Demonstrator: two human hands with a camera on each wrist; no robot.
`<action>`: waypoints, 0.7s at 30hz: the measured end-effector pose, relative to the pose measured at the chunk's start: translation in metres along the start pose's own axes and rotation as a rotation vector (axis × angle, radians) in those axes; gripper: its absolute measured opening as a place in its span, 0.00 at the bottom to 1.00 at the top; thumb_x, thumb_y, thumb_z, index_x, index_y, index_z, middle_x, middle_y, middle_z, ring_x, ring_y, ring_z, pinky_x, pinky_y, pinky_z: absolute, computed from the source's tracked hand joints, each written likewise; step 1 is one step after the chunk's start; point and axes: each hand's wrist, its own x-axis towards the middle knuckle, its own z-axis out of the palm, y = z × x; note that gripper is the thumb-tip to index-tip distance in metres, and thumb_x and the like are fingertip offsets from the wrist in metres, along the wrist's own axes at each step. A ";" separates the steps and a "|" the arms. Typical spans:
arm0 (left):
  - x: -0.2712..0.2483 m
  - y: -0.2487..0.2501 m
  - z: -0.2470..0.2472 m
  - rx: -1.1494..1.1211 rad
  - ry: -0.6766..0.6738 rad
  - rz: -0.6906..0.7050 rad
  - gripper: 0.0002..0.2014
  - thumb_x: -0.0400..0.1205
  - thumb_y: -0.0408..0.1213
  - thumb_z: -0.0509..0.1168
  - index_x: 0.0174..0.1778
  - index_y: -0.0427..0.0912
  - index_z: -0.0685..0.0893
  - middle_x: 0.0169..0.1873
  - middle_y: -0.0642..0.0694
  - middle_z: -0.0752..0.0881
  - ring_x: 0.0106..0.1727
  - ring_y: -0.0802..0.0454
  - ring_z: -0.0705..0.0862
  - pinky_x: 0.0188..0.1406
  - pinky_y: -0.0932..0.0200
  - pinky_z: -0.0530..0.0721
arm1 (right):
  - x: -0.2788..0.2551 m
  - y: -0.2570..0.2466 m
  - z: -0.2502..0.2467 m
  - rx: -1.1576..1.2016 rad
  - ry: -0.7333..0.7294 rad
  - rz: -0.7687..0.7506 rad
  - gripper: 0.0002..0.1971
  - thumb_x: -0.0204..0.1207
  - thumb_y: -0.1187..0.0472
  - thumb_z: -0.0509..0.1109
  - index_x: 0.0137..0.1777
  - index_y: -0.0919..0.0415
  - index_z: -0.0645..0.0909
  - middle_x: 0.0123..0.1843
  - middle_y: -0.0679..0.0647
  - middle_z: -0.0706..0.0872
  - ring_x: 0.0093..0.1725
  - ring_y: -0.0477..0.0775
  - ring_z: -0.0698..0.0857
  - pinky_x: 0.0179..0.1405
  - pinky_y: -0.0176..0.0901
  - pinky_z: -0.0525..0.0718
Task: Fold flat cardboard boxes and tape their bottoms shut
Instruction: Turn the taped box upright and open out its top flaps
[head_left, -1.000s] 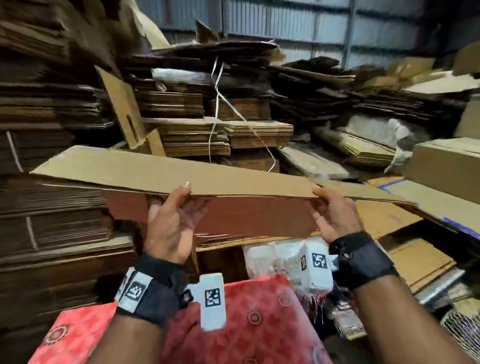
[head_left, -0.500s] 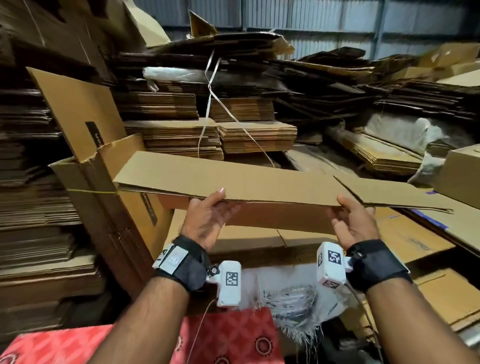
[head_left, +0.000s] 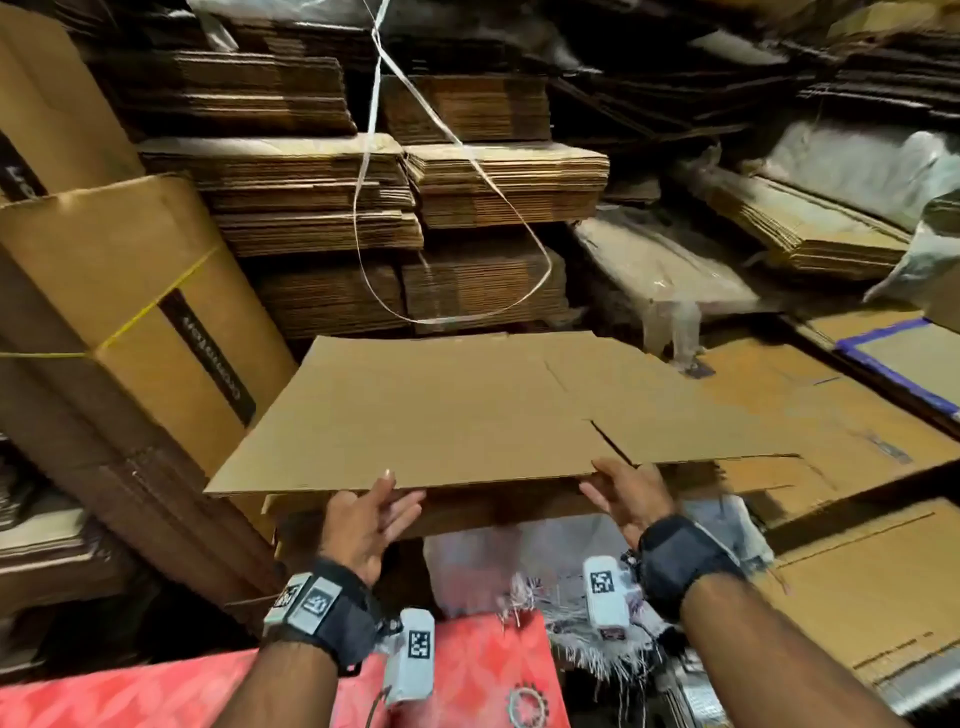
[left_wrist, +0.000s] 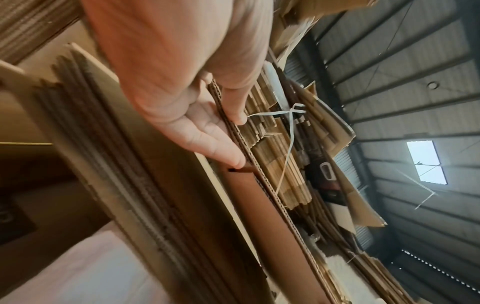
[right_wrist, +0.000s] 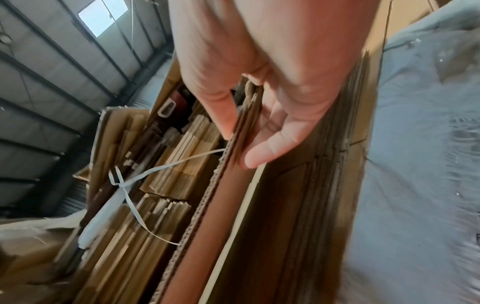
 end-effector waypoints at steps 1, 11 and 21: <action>0.009 -0.004 -0.006 0.015 0.010 -0.017 0.13 0.89 0.33 0.65 0.62 0.28 0.73 0.53 0.36 0.84 0.44 0.39 0.94 0.36 0.55 0.93 | 0.012 0.008 0.002 -0.020 -0.016 0.012 0.20 0.80 0.73 0.74 0.69 0.75 0.73 0.67 0.72 0.82 0.54 0.60 0.87 0.38 0.44 0.92; 0.052 -0.015 -0.028 0.684 0.050 0.032 0.16 0.91 0.45 0.60 0.52 0.38 0.87 0.41 0.45 0.94 0.41 0.45 0.92 0.42 0.55 0.81 | 0.083 0.037 0.015 -0.500 0.026 -0.083 0.19 0.84 0.49 0.73 0.56 0.69 0.83 0.49 0.66 0.93 0.35 0.52 0.91 0.27 0.42 0.89; 0.038 -0.052 -0.057 1.077 -0.046 0.222 0.13 0.81 0.46 0.71 0.59 0.46 0.82 0.42 0.51 0.92 0.46 0.47 0.91 0.51 0.51 0.85 | 0.036 0.063 0.014 -1.350 0.073 -0.346 0.24 0.83 0.32 0.60 0.58 0.53 0.79 0.55 0.57 0.89 0.53 0.61 0.85 0.56 0.54 0.84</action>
